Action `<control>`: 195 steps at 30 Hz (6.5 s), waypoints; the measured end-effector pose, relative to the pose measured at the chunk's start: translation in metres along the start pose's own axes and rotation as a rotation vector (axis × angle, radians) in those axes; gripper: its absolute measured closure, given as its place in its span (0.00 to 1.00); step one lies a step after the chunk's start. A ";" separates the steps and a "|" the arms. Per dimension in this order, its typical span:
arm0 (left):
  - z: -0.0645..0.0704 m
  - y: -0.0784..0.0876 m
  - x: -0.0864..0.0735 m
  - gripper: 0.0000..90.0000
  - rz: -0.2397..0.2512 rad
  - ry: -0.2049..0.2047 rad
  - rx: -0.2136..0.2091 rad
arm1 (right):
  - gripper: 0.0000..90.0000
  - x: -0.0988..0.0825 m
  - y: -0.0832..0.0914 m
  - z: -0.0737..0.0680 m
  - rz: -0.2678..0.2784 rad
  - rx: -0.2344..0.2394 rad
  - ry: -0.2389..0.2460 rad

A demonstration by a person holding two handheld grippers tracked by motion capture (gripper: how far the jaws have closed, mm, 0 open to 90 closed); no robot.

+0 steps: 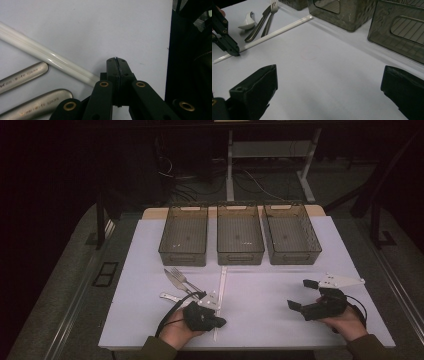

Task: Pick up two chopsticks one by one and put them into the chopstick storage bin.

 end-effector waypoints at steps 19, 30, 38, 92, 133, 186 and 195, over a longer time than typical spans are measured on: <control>-0.016 0.019 0.026 0.87 0.108 0.086 0.043 | 0.01 0.000 -0.001 0.000 -0.002 0.000 -0.001; -0.083 0.005 0.061 0.79 0.090 0.157 0.256 | 0.01 0.000 0.000 0.001 0.003 0.002 -0.002; -0.125 -0.013 0.063 0.98 0.044 0.209 0.339 | 0.01 0.001 0.001 0.001 0.007 0.002 -0.008; -0.092 -0.049 0.063 0.56 -0.014 0.145 0.353 | 0.01 0.001 0.001 0.001 0.009 0.001 -0.004; -0.081 -0.068 0.076 0.72 0.017 0.070 0.253 | 0.01 0.001 -0.002 0.000 0.005 0.010 0.000; -0.035 -0.054 0.057 0.86 0.060 0.089 0.183 | 0.01 0.001 0.000 0.001 0.009 0.005 -0.006; -0.040 -0.051 0.053 0.88 0.040 0.103 0.218 | 0.01 0.001 0.001 0.001 0.011 0.004 -0.007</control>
Point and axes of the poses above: each handheld gripper's, and its own axes: y roughly backward along the jaws, x roughly out of its top, z roughly to its right, the point moved 3 cm from there along -y, roughly forward along the jaws, and after that the axes turned 9 degrees about z, right-handed, at the moved point
